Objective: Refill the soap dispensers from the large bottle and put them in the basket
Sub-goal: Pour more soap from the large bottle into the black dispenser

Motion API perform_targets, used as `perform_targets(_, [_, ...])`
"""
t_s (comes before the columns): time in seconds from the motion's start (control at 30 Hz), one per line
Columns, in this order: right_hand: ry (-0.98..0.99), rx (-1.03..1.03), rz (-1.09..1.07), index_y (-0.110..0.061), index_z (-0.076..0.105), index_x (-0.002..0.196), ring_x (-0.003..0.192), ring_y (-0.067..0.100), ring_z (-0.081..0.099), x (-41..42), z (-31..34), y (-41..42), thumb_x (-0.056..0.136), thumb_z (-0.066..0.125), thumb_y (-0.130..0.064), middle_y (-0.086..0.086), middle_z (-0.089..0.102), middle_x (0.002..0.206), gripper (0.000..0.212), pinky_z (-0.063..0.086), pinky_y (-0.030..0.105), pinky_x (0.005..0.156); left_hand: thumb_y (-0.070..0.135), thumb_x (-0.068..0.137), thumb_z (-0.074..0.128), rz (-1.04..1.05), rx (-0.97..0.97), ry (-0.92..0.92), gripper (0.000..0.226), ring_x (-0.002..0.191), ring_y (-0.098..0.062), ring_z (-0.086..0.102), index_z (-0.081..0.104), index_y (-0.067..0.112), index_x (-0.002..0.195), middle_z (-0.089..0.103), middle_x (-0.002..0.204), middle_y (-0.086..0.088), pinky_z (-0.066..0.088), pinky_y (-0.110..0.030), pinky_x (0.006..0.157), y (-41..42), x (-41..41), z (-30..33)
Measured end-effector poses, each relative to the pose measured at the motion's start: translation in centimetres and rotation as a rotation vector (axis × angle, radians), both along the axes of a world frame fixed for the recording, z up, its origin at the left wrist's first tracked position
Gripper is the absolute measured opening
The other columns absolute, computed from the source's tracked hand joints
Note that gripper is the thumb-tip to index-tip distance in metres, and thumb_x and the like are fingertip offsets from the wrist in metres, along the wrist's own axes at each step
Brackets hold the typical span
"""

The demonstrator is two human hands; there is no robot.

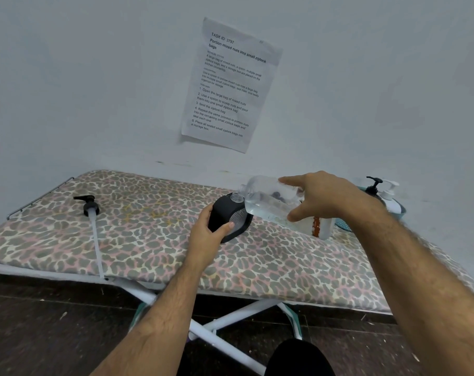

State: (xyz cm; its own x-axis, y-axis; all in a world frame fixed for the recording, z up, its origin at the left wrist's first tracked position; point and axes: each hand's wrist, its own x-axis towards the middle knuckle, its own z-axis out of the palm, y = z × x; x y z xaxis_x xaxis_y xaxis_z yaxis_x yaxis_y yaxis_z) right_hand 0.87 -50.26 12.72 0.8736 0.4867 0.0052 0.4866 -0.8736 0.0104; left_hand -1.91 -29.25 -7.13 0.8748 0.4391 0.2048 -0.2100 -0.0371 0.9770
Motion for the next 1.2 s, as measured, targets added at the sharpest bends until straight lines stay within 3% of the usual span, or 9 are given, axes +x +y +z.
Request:
perform_targets(0.57, [-0.006,-0.019,0.006,-0.045,0.033,0.150,0.119,0.017,0.055,-0.19,0.22,0.03,0.077,0.079,-0.046,-0.009,0.056,0.140,0.087,0.048,0.034,0.086,0.020,0.087,0.075,-0.004,0.025,0.013,0.059,0.114,-0.007,0.062,0.049,0.027,0.139,0.063,0.125,0.013,0.054,-0.039,0.099,0.35,0.58,-0.56])
perform_targets(1.2, [-0.007,-0.023,-0.006,-0.044,0.033,0.150,0.120,0.017,0.054,-0.23,0.51,0.25,0.077,0.079,-0.045,-0.006,0.056,0.139,0.086,0.042,0.031,0.080,0.019,0.087,0.074,0.012,0.022,0.023,0.060,0.115,-0.009,0.061,0.047,0.028,0.140,0.062,0.124,0.011,0.054,-0.035,0.096,0.19,0.44,-0.41])
